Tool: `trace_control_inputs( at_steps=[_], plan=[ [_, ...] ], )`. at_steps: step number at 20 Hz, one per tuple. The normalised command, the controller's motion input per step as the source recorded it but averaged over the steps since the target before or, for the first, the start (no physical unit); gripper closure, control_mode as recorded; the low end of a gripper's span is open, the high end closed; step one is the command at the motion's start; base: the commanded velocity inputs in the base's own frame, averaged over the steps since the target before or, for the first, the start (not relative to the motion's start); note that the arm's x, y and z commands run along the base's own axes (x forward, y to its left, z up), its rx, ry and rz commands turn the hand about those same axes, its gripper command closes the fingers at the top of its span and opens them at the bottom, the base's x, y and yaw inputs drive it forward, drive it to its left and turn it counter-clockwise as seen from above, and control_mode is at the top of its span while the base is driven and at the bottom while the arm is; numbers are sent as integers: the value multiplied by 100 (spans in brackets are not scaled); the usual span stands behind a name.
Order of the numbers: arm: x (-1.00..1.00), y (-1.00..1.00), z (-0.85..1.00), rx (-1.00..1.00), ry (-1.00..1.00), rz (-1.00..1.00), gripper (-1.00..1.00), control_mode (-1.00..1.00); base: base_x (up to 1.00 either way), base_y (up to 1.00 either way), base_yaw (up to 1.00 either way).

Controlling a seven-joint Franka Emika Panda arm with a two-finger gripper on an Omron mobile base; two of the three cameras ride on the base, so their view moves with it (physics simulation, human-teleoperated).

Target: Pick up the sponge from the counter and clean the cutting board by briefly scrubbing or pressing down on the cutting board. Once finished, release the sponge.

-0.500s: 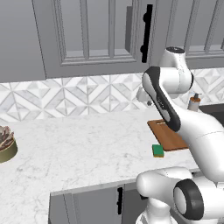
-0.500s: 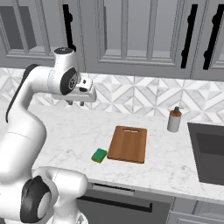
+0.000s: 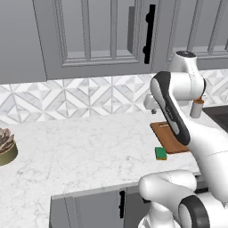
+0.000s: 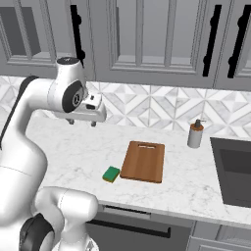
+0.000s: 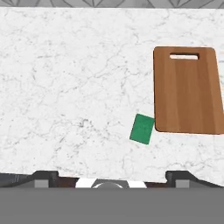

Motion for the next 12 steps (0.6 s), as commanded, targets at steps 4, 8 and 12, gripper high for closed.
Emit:
trace_control_inputs(
  at_steps=[4, 8, 12],
  plan=[
    [-65, -6, -22, 2, -1, -6, -100, -100, 0, 0, 0],
    [-37, -30, -51, 10, 0, -15, -100, -100, 0, 0, 0],
    [-4, -37, -56, 14, 1, -15, -100, -100, 0, 0, 0]
  ],
)
